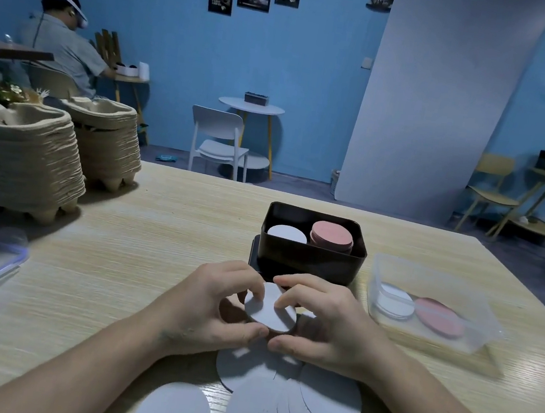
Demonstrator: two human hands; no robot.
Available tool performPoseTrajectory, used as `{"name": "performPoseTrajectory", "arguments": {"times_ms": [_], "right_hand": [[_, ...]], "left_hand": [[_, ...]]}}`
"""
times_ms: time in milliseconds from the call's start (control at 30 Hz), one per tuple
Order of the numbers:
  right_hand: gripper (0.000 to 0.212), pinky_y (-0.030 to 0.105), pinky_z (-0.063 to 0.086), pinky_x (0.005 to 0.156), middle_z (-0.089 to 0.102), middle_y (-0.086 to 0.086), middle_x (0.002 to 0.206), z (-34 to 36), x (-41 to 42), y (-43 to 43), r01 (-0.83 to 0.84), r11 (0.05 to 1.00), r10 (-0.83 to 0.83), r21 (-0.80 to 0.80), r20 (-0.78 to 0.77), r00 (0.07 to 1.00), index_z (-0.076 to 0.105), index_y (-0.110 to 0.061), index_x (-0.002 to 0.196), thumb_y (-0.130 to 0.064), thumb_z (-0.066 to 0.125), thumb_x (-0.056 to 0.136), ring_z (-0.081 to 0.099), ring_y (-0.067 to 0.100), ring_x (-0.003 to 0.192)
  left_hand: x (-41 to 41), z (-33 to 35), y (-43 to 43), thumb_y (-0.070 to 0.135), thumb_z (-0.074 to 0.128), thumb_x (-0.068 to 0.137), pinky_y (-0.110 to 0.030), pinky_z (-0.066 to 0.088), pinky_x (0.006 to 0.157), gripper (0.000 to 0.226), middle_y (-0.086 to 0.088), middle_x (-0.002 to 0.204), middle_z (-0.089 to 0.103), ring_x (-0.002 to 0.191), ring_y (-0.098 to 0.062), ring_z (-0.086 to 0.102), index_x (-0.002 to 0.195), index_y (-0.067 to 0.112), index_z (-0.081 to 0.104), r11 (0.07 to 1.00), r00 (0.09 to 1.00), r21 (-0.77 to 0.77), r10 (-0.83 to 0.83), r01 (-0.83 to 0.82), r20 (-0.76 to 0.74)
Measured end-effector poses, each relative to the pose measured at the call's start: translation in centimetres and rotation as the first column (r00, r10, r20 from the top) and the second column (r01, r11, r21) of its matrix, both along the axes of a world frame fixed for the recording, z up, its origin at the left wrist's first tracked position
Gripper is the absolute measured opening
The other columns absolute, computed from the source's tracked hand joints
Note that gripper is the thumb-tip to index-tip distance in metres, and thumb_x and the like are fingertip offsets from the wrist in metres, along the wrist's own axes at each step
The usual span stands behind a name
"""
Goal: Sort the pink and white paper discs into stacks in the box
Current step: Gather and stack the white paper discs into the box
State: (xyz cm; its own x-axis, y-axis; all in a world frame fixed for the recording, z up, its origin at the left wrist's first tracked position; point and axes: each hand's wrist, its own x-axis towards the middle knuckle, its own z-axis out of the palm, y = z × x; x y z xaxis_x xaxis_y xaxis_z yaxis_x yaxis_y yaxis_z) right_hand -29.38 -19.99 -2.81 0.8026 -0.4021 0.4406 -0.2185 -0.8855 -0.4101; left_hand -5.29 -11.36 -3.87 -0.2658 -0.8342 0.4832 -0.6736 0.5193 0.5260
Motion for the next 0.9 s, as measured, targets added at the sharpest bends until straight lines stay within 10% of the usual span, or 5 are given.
{"name": "performPoseTrajectory", "arguments": {"times_ms": [600, 900], "right_hand": [[0.029, 0.017, 0.047, 0.096, 0.064, -0.005, 0.135, 0.1, 0.0, 0.0, 0.014, 0.993, -0.018, -0.114, -0.033, 0.999, 0.067, -0.026, 0.097, -0.05, 0.078, 0.085, 0.061, 0.007, 0.121], [0.027, 0.033, 0.055, 0.086, 0.064, -0.008, 0.134, 0.2, -1.0, -0.4, 0.061, 0.996, -0.062, -0.064, -0.015, 0.998, 0.069, -0.026, 0.1, -0.047, 0.077, 0.086, 0.065, 0.006, 0.111]], "left_hand": [[0.0, 0.3, 0.4, 0.057, 0.078, 0.085, -0.026, 0.055, 0.068, 0.036, 0.015, 0.111, 0.065, 0.088, -0.004, 0.061, 0.101, 0.027, 0.066, 0.997, 0.983, -0.074, 0.047, -0.034, 0.175], [1.3, 0.5, 0.8, 0.049, 0.083, 0.077, -0.033, 0.053, 0.082, 0.037, 0.019, 0.103, 0.063, 0.101, -0.006, 0.062, 0.101, 0.03, 0.063, 0.985, 0.995, 0.159, 0.045, -0.059, 0.088]]}}
